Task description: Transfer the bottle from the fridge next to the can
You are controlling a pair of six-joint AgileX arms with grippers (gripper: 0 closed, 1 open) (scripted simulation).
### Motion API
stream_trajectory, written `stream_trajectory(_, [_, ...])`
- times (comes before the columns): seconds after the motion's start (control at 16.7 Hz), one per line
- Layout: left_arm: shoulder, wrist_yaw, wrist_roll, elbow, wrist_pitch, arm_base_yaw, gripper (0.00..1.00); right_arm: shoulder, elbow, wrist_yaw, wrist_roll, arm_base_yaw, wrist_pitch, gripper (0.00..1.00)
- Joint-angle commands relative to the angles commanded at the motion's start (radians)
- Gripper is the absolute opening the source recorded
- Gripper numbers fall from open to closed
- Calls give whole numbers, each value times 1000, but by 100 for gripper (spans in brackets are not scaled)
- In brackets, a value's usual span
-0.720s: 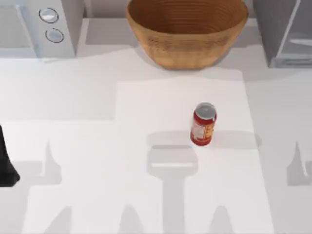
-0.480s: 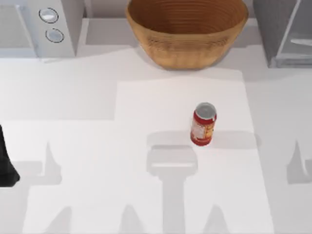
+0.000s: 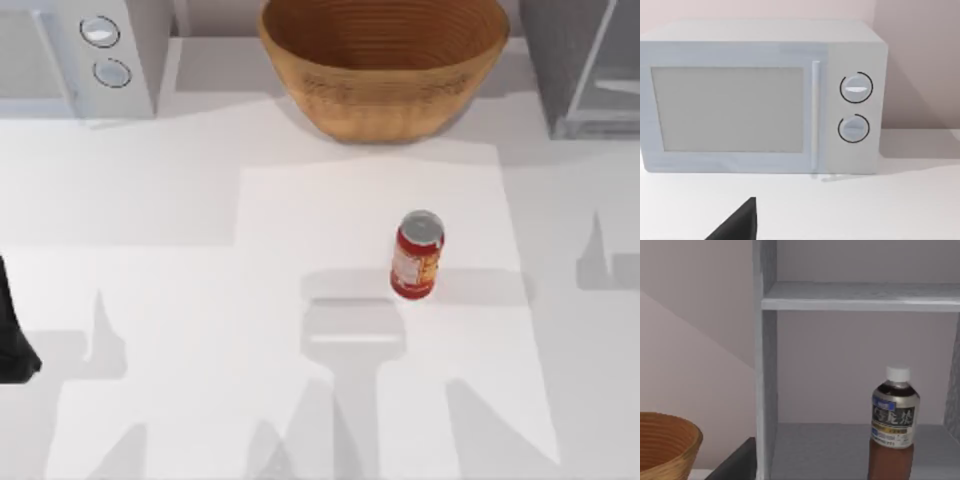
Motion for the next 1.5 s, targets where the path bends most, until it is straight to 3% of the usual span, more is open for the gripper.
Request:
stream_trajectory(0.48, [0,0,0,0,0,0,100,970,414,-92,4,-98,425,100])
stream_trajectory(0.78, [0,0,0,0,0,0,100,1391,617,-133,5,-147,634,100])
stream_trajectory(1.02, [0,0,0,0,0,0,100,1538,700,-150,5,-167,720,100])
stream_trajectory(1.5, [0,0,0,0,0,0,100,1567,740,-145,5,-161,709,100])
